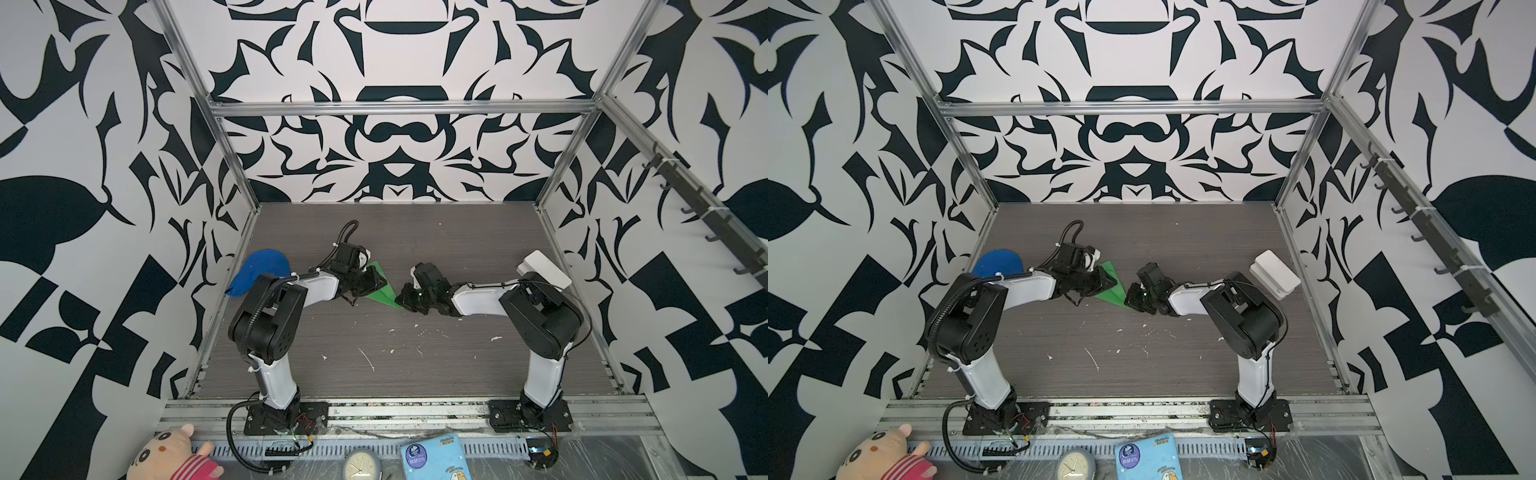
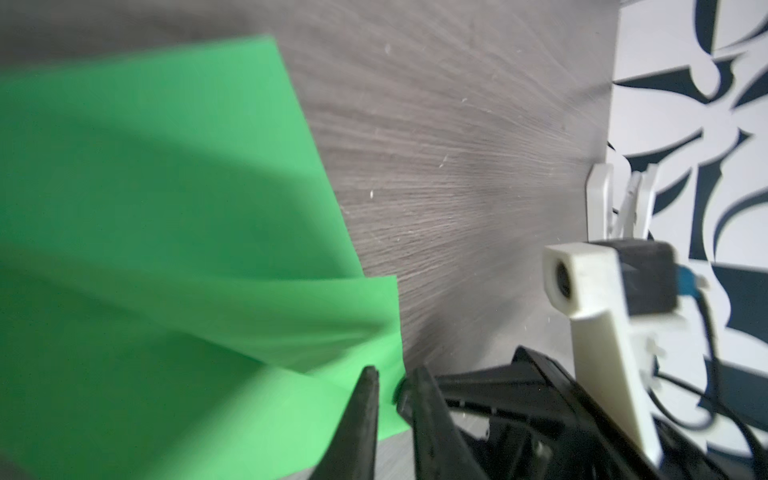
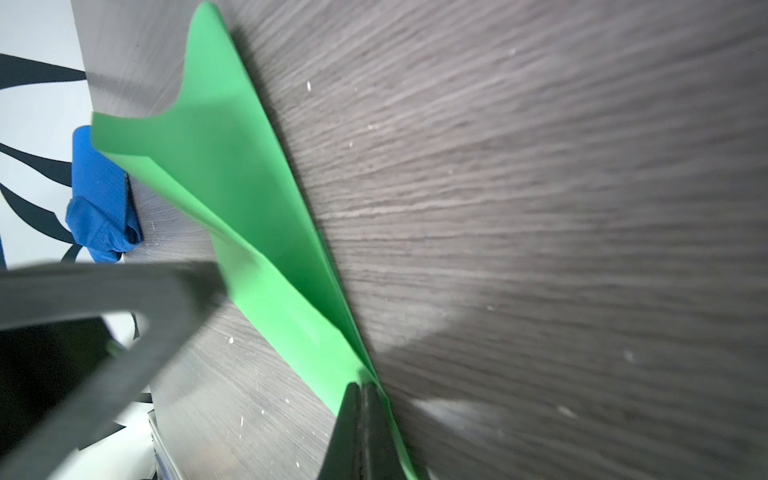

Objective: Fold a paper plane with a square sheet of paper (pick it up from the middle)

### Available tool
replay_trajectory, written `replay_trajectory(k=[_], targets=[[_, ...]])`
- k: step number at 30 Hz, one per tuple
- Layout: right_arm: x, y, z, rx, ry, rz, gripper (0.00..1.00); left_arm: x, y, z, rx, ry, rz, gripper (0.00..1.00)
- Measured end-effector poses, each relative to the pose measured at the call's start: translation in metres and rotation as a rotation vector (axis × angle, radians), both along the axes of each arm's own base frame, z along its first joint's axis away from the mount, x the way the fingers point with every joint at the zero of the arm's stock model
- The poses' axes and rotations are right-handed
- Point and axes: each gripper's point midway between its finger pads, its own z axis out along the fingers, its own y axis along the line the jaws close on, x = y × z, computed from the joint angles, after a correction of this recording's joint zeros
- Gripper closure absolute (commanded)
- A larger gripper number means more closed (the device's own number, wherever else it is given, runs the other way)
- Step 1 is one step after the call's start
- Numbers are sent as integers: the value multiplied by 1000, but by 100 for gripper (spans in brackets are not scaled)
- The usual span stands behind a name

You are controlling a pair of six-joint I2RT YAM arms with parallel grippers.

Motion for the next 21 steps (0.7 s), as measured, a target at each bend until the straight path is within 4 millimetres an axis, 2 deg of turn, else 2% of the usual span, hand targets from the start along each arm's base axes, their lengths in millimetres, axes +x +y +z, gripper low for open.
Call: replay_trajectory(k=[3,6,12,21], targets=[[0,0,0,-1,0,2,100,3,7,5,-8,-31,-64,80],[0,0,0,-1,0,2,100,4,3,6,-19,-59,-123,81],[0,0,0,-2,0,1,100,6,7,-13,-3,-50,-151,84],[0,0,0,-2,1,1,100,17,22,-28,33,-44,-119,84]])
